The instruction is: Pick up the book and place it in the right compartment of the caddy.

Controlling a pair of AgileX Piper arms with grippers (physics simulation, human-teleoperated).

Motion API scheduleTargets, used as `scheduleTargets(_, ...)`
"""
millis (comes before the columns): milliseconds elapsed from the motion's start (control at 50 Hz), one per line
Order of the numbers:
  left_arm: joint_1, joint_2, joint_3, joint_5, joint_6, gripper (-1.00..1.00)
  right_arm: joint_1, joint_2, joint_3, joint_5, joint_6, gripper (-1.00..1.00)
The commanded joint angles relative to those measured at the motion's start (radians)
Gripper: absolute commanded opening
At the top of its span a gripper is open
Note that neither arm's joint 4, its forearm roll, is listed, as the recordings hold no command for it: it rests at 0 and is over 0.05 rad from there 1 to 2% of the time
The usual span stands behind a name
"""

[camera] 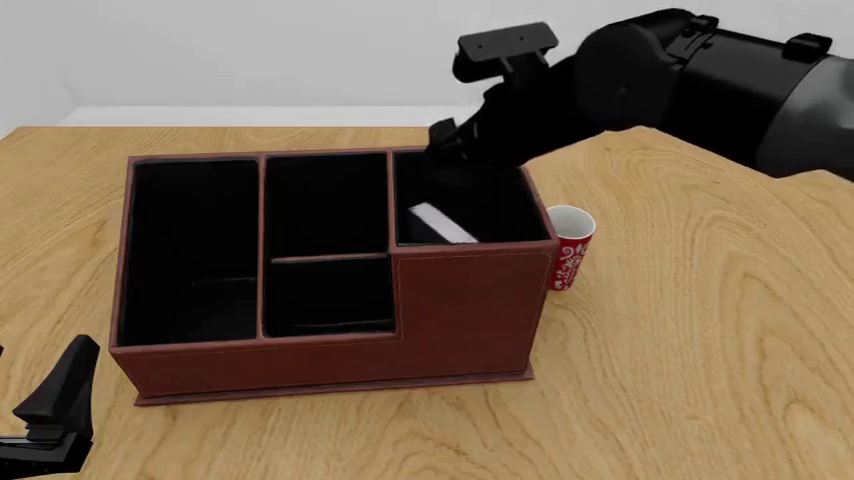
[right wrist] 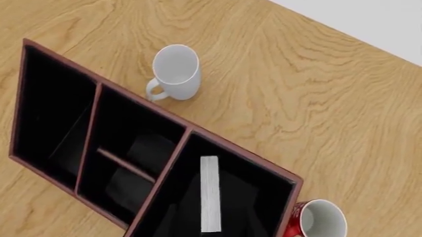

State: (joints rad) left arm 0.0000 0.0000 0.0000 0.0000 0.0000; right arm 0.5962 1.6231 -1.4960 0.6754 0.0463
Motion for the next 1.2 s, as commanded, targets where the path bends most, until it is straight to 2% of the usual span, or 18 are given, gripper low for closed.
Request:
scheduleTargets(20,0.0,0.0,0.0,0.0,0.0,1.0,-0.011,0.008,-0.032,0.021,-0.018,1.0)
scheduleTargets(140,0.0,0.0,0.0,0.0,0.0,1.0,-0.021,-0.042,-0.013,0.005,-0.018,1.0)
scheduleTargets(280,0.0,0.0,0.0,0.0,0.0,1.0,-0.048,-0.184,0.156,-0.1,0.01,1.0)
scheduleTargets(300,0.0,0.0,0.0,0.0,0.0,1.0,-0.072,-0.196,0.182,-0.117,-0.042,1.0)
scheduleTargets(340,0.0,0.0,0.0,0.0,0.0,1.0,-0.061,-0.224,0.221,-0.133,-0.024,1.0)
scheduleTargets(380,0.0,0.0,0.0,0.0,0.0,1.0,-0.097,-0.261,0.282,-0.175,-0.1,1.0)
scheduleTargets(440,0.0,0.0,0.0,0.0,0.0,1.0,-0.081,-0.315,0.341,-0.211,-0.07,1.0)
scheduleTargets(480,0.0,0.0,0.0,0.0,0.0,1.0,-0.1,-0.356,0.4,-0.245,-0.151,1.0)
scheduleTargets(540,0.0,0.0,0.0,0.0,0.0,1.0,-0.065,-0.427,0.463,-0.287,-0.137,1.0)
scheduleTargets(560,0.0,0.0,0.0,0.0,0.0,1.0,-0.017,-0.482,0.503,-0.306,-0.163,1.0)
scheduleTargets(580,0.0,0.0,0.0,0.0,0.0,1.0,-0.016,-0.499,0.536,-0.319,-0.265,1.0)
scheduleTargets(660,0.0,0.0,0.0,0.0,0.0,1.0,-0.056,-0.591,0.63,-0.383,-0.22,1.0)
scheduleTargets(720,0.0,0.0,0.0,0.0,0.0,1.0,-0.056,-0.661,0.72,-0.432,-0.298,1.0)
scheduleTargets(780,0.0,0.0,0.0,0.0,0.0,1.0,-0.046,-0.723,0.745,-0.453,-0.25,1.0)
scheduleTargets(800,0.0,0.0,0.0,0.0,0.0,1.0,-0.063,-0.757,0.793,-0.482,-0.31,1.0)
scheduleTargets(840,0.0,0.0,0.0,0.0,0.0,1.0,-0.043,-0.829,0.836,-0.503,-0.282,1.0)
scheduleTargets(960,0.0,0.0,0.0,0.0,0.0,1.0,-0.085,-0.948,0.947,-0.572,-0.351,1.0)
scheduleTargets(1200,0.0,0.0,0.0,0.0,0.0,1.0,-0.194,-1.26,1.17,-0.604,-0.363,1.0)
